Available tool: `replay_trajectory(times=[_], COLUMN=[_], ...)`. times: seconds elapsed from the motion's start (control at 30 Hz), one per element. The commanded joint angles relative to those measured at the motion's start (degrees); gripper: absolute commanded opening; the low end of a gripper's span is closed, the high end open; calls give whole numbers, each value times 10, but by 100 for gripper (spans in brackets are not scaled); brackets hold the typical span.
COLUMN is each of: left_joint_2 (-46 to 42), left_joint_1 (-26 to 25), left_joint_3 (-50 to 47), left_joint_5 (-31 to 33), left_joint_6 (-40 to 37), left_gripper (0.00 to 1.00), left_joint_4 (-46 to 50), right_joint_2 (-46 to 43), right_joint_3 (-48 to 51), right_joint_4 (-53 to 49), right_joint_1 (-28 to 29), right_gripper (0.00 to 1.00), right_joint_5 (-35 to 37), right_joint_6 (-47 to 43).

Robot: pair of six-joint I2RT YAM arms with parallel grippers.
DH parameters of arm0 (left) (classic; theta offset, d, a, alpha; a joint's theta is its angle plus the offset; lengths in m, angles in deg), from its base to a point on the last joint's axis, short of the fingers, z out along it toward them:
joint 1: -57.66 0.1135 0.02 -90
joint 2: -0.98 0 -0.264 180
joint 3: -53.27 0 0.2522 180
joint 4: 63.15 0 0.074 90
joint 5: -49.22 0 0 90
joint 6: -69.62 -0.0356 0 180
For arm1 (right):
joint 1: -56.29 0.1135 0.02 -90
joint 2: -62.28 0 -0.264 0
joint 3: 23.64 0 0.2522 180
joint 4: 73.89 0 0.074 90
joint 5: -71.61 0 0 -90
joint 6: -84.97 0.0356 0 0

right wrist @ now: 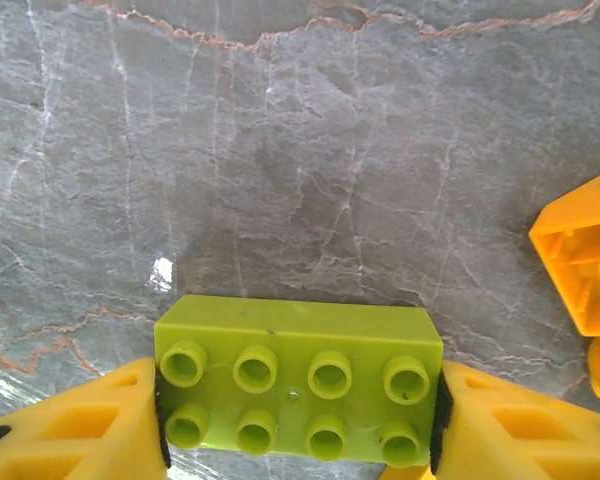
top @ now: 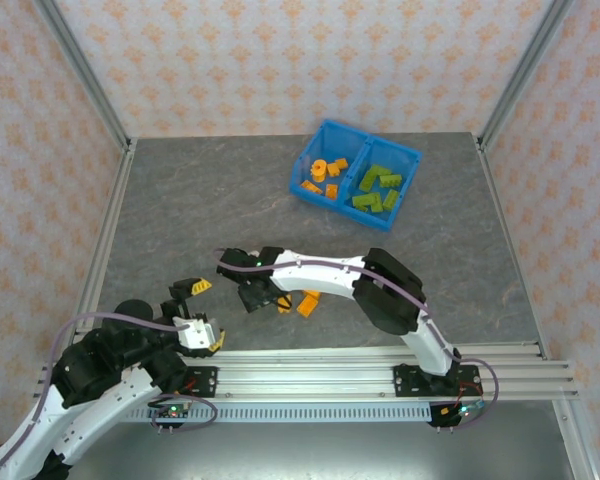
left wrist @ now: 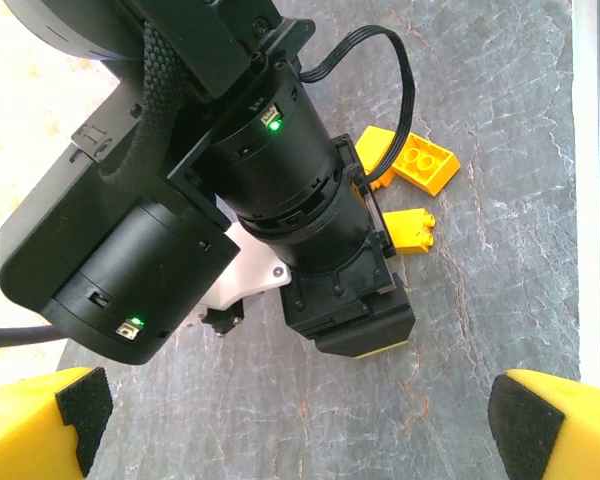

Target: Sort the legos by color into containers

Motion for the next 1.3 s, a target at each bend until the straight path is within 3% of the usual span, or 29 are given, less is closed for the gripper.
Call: replay_trajectory(times=[0.0,0.23,0.4,0.53,0.73,0.8,0.97,1.03,1.13,1.27], left_joint_2=[6,54,182,295,355,360,384,400,430,469], left_joint_1=[-2,-2,-2,-2,-2,-1,0,1,3,7], left_joint_3=[-9,-37,-19,31,25,27,72,92,111,120], left_joint_5=[-24,-78,-101,-77,-67,-51,82,102,101,41], left_joint_6=[3,32,86,100,113,147,377,424,483,516], left_gripper=[100,100,100,100,100,100,100,100,100,100], left_joint_4=[-54,-201,-325,-343,-407,-407,-359,-322,-285,-287], right_joint_2=[-68,-193,-245,-250,-175,-142,-71,-48,-42,-67], right_joint_3=[11,28,18,8,-40,-60,-96,-126,-154,-167], right_joint_4=[5,8,-12,-23,-16,-18,-4,-22,-33,-51], right_joint_1=[-20,-88,-169,-265,-414,-443,-490,-496,-496,-496], right_gripper=[55,56,56,56,57,57,60,63,73,80], right_joint_5=[30,70,154,226,199,190,133,107,100,102], right_joint_6=[9,8,-14,-44,-84,-88,-95,-93,-89,-84])
